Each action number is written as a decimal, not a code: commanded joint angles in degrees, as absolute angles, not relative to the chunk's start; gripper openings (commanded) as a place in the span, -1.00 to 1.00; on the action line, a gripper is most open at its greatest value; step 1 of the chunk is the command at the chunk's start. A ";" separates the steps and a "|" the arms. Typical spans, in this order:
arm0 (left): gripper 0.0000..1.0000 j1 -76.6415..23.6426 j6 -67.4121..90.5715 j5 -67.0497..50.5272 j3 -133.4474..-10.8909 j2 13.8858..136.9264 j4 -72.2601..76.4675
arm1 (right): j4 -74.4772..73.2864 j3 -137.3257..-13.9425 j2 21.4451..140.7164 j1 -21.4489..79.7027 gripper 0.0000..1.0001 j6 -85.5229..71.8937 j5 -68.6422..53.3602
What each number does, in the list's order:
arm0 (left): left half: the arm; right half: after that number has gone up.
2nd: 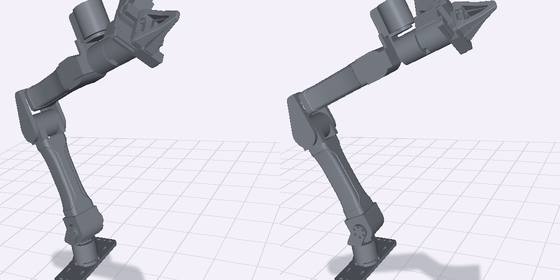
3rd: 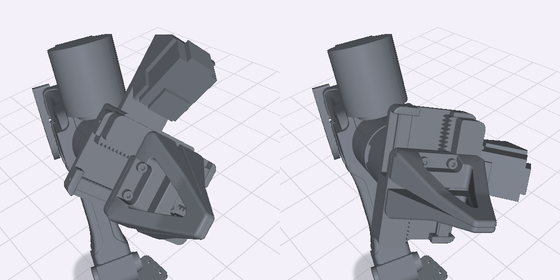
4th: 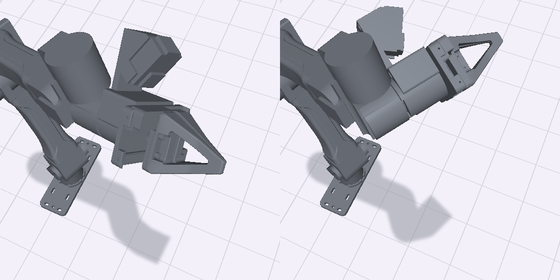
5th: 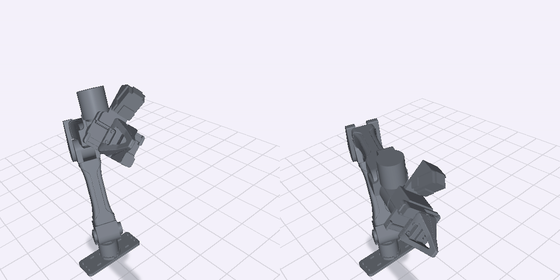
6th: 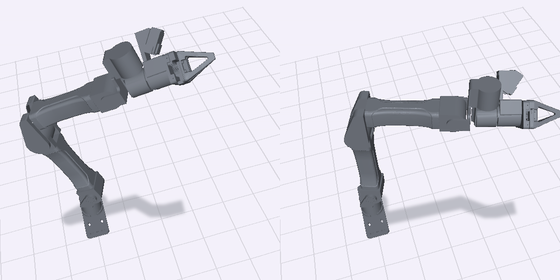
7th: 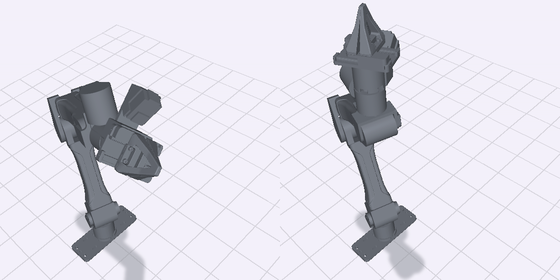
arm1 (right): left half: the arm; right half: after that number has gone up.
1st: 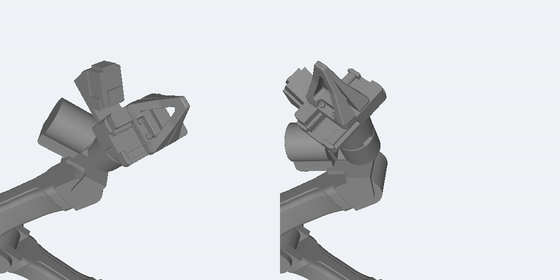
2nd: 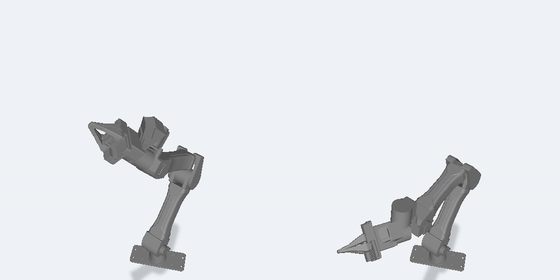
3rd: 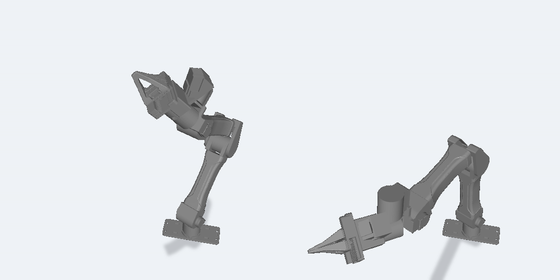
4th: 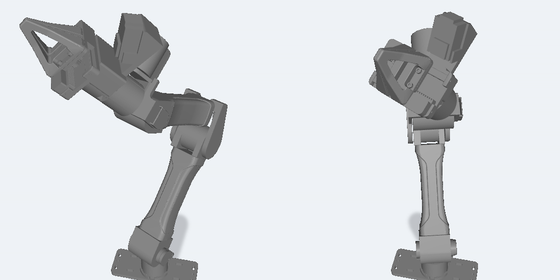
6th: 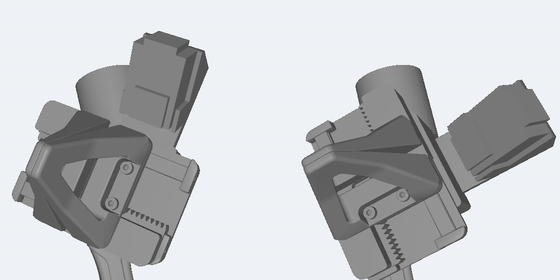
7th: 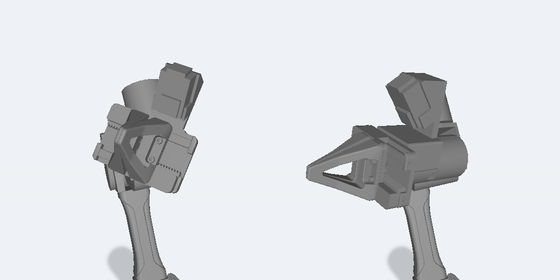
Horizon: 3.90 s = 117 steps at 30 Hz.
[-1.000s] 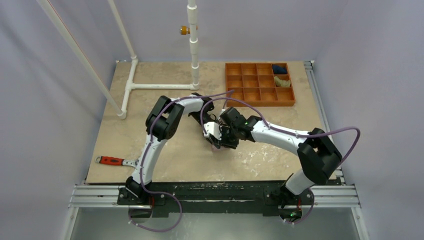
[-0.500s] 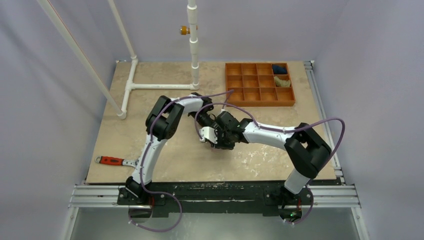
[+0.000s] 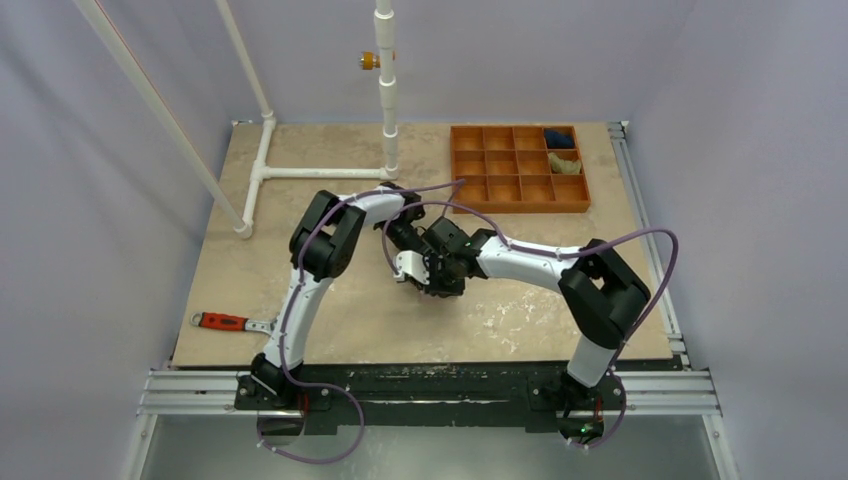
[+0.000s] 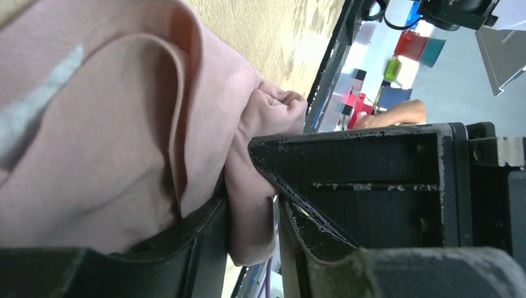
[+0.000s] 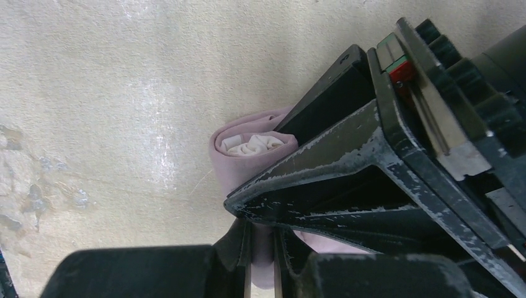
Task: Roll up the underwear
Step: Roll the underwear to the center of the board.
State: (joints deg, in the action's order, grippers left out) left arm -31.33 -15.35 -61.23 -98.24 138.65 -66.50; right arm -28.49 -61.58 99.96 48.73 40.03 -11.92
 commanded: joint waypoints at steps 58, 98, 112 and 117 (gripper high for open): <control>0.05 -14.33 -22.59 -29.40 -57.63 78.22 -44.09 | -73.30 -100.65 144.27 39.97 -1.00 51.07 -41.07; 0.11 -54.90 -29.53 -22.02 -74.74 105.36 -28.77 | -57.19 -84.32 137.06 24.38 -1.00 39.65 -35.75; 0.04 -56.42 -28.16 -22.84 -73.74 110.63 -26.61 | -57.47 -84.82 137.51 24.40 -1.00 39.53 -36.61; -0.42 -56.54 -27.60 -23.55 -72.61 111.43 -27.09 | -56.82 -84.54 137.17 24.43 -1.00 38.89 -36.41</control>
